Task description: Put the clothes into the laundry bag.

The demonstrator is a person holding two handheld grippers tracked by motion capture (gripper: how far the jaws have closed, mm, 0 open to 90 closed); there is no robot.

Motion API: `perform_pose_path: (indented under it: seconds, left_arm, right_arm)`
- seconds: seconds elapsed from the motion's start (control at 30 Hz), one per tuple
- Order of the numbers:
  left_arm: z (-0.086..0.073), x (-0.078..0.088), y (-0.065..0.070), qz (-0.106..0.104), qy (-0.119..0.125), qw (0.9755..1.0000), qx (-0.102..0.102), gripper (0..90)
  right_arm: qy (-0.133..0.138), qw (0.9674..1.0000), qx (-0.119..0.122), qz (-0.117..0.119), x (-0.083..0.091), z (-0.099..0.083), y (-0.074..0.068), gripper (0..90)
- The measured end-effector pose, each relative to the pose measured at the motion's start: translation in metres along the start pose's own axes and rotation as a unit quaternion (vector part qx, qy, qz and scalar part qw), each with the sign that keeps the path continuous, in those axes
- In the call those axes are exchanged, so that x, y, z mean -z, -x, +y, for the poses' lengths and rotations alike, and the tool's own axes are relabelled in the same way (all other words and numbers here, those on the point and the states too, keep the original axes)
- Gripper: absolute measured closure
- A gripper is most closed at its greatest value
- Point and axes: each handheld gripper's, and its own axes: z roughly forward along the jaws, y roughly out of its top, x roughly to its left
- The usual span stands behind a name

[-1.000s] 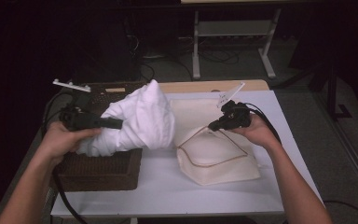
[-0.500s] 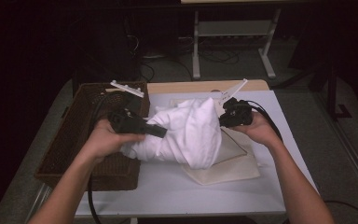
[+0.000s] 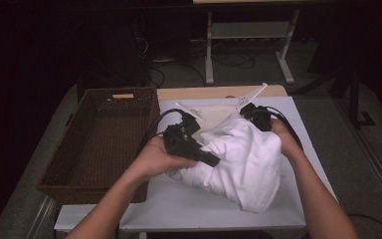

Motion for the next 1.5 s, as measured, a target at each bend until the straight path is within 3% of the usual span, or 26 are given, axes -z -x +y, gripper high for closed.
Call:
perform_pose_path:
  seconds: [0.03,0.07,0.17,0.33,0.5,0.63,0.7,0.8,0.83,0.87,0.93,0.97,1.0,1.1,1.17,1.23,1.33,1.37,1.4,1.43,1.5]
  left_arm:
    - [0.008,-0.011,0.006,-0.015,-0.007,0.9998,-0.011,79.9]
    - [0.008,-0.011,0.006,-0.015,-0.007,0.9998,-0.011,79.9]
    - [0.020,-0.028,0.017,-0.040,-0.021,0.9984,-0.034,80.0]
    - [0.021,-0.042,0.020,-0.055,-0.037,0.9969,-0.041,80.0]
    - [-0.008,-0.062,0.000,-0.047,-0.063,0.9968,-0.010,80.1]
    - [-0.027,-0.069,-0.010,-0.053,-0.082,0.9952,0.005,80.1]
    - [-0.044,-0.075,-0.019,-0.059,-0.094,0.9934,0.028,80.2]
    - [-0.055,-0.076,-0.031,-0.049,-0.093,0.9928,0.057,80.2]
    - [-0.055,-0.076,-0.031,-0.049,-0.093,0.9928,0.057,80.2]
    - [-0.059,-0.075,-0.039,-0.049,-0.086,0.9920,0.079,80.2]
    - [-0.062,-0.071,-0.046,-0.043,-0.075,0.9908,0.104,80.3]
    - [-0.062,-0.071,-0.046,-0.043,-0.075,0.9908,0.104,80.4]
    - [-0.062,-0.065,-0.051,-0.033,-0.059,0.9899,0.124,80.4]
    - [-0.062,-0.057,-0.050,-0.029,-0.045,0.9900,0.130,80.4]
    - [-0.056,-0.044,-0.039,-0.009,-0.041,0.9920,0.119,80.3]
    - [-0.053,-0.039,-0.036,-0.002,-0.038,0.9924,0.117,80.4]
    - [-0.049,-0.035,-0.040,0.057,-0.051,0.9880,0.134,80.4]
    - [-0.049,-0.035,-0.040,0.057,-0.051,0.9880,0.134,80.3]
    - [-0.054,-0.041,-0.050,0.081,-0.050,0.9830,0.157,80.1]
    - [-0.058,-0.045,-0.057,0.088,-0.043,0.9804,0.171,79.9]
    - [-0.066,-0.053,-0.069,0.077,-0.016,0.9763,0.202,79.9]
  right_arm:
    - [0.002,1.0000,0.001,0.000,0.001,0.000,0.000,87.8]
    - [0.001,1.0000,0.002,0.000,0.002,0.000,0.000,87.8]
    - [0.004,1.0000,-0.002,0.002,0.003,-0.001,0.000,87.8]
    - [0.001,1.0000,0.000,0.001,0.004,-0.002,-0.001,87.7]
    - [0.001,1.0000,-0.001,0.004,0.005,-0.005,-0.003,87.8]
    - [0.000,1.0000,0.001,0.009,0.002,-0.006,-0.003,87.8]
    - [0.001,1.0000,0.002,0.010,0.002,-0.005,-0.003,87.8]
    - [0.003,0.9999,0.005,0.012,0.001,-0.003,-0.005,87.8]
    - [0.003,0.9999,0.005,0.012,0.001,-0.003,-0.005,87.8]
    - [0.003,0.9999,0.008,0.013,0.000,-0.002,-0.008,87.8]
    - [0.002,0.9998,0.015,0.013,0.001,0.000,-0.011,87.9]
    - [0.002,0.9998,0.015,0.013,0.001,0.000,-0.011,87.9]
    - [0.003,0.9998,0.018,0.012,0.002,0.001,-0.013,87.9]
    - [0.007,0.9997,0.020,0.012,0.004,0.001,-0.015,87.9]
    - [0.010,0.9996,0.023,0.010,0.007,0.001,-0.016,87.9]
    - [0.012,0.9996,0.024,0.009,0.008,0.001,-0.016,87.9]
    - [0.017,0.9995,0.024,0.008,0.011,0.002,-0.019,88.1]
    - [0.016,0.9995,0.027,0.009,0.011,0.003,-0.021,88.1]
    - [0.015,0.9994,0.029,0.010,0.012,0.003,-0.023,88.2]
    - [0.013,0.9993,0.034,0.011,0.011,0.003,-0.025,88.3]
    - [0.007,0.9992,0.037,0.016,0.010,0.004,-0.029,88.5]
